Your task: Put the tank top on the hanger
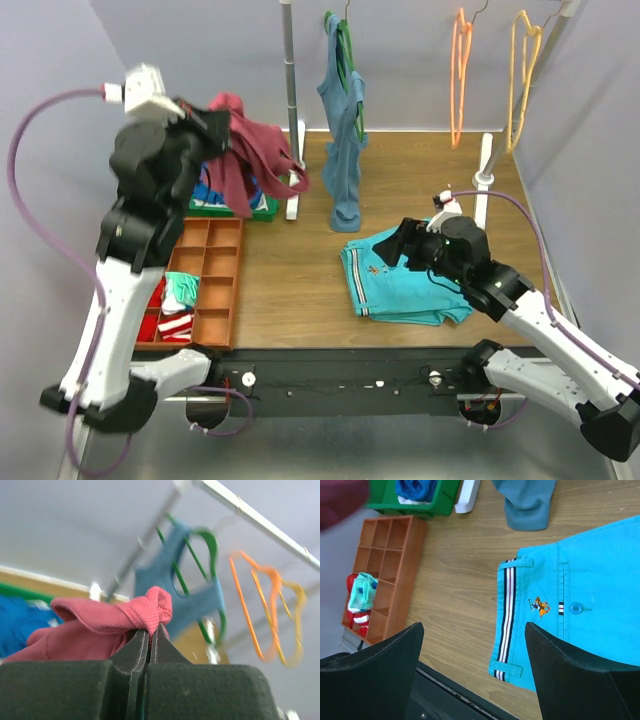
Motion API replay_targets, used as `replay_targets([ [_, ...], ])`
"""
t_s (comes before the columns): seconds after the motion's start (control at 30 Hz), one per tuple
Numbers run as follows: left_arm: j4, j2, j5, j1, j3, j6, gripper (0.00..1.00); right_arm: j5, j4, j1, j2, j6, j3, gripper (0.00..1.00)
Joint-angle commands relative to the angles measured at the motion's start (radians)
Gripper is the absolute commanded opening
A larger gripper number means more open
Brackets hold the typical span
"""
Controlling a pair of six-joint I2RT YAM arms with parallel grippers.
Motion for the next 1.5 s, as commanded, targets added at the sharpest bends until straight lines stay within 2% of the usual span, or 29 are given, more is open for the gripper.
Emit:
replay_targets([
  [0.0,0.066,-0.204,0.085,-0.103,-0.301,-0.116,0.00,0.017,-0.054,-0.003,-0.057,-0.006,0.033,0.89],
  [0.03,0.108,-0.239,0.100,-0.135,-0.450,-0.130,0.00,0.011,-0.051,-0.003,-0.061,0.006,0.022,0.89],
  [0.1,0.134,-0.301,0.120,-0.180,-0.598,-0.183,0.00,-0.019,-0.024,-0.002,-0.072,0.020,-0.030,0.89],
  [0.13,0.168,-0.308,0.125,-0.201,-0.739,-0.199,0.00,-0.030,-0.010,-0.003,-0.070,0.030,-0.050,0.88],
  [0.17,0.188,-0.302,0.126,-0.259,-0.804,-0.208,0.00,-0.061,0.004,-0.003,-0.067,0.037,-0.095,0.86],
  [0.27,0.224,-0.243,0.105,-0.344,-0.994,-0.262,0.00,-0.116,0.056,-0.002,-0.034,0.079,-0.166,0.81],
  [0.33,0.284,-0.223,0.097,-0.369,-1.077,-0.325,0.03,-0.139,0.104,0.030,-0.012,0.119,-0.231,0.77],
  [0.43,0.345,-0.233,0.089,-0.381,-1.211,-0.384,0.06,-0.052,0.119,0.134,0.012,0.159,-0.268,0.75],
  [0.57,0.321,-0.308,0.057,-0.384,-1.294,-0.394,0.17,0.036,0.099,0.224,0.075,0.170,-0.239,0.73],
  [0.73,0.269,-0.345,0.042,-0.387,-1.294,-0.372,0.19,0.220,0.023,0.432,0.167,0.240,-0.168,0.69],
  [0.9,0.252,-0.359,0.045,-0.387,-1.265,-0.352,0.19,0.269,0.085,0.544,0.313,0.330,-0.173,0.67],
  [1.0,0.217,-0.388,0.039,-0.389,-1.251,-0.351,0.18,0.313,0.072,0.583,0.399,0.369,-0.130,0.61],
  [1.1,0.150,-0.445,0.005,-0.389,-1.226,-0.352,0.15,0.352,0.020,0.603,0.448,0.393,-0.087,0.40],
  [1.13,0.108,-0.460,-0.004,-0.390,-1.217,-0.346,0.14,0.377,0.003,0.603,0.437,0.382,-0.052,0.25],
  [1.23,0.036,-0.511,-0.068,-0.390,-1.158,-0.326,0.07,0.472,-0.101,0.603,0.411,0.341,0.078,0.05],
  [1.27,0.021,-0.522,-0.108,-0.390,-1.118,-0.311,0.02,0.502,-0.132,0.603,0.398,0.331,0.114,0.03],
  [1.33,0.004,-0.523,-0.148,-0.387,-1.073,-0.285,0.00,0.598,-0.201,0.603,0.390,0.257,0.204,0.01],
  [1.4,0.001,-0.493,-0.200,-0.387,-0.977,-0.230,0.00,0.683,-0.291,0.603,0.411,0.200,0.390,0.01],
  [1.47,0.002,-0.438,-0.239,-0.387,-0.856,-0.190,0.00,0.840,-0.339,0.597,0.437,0.095,0.587,0.01],
])
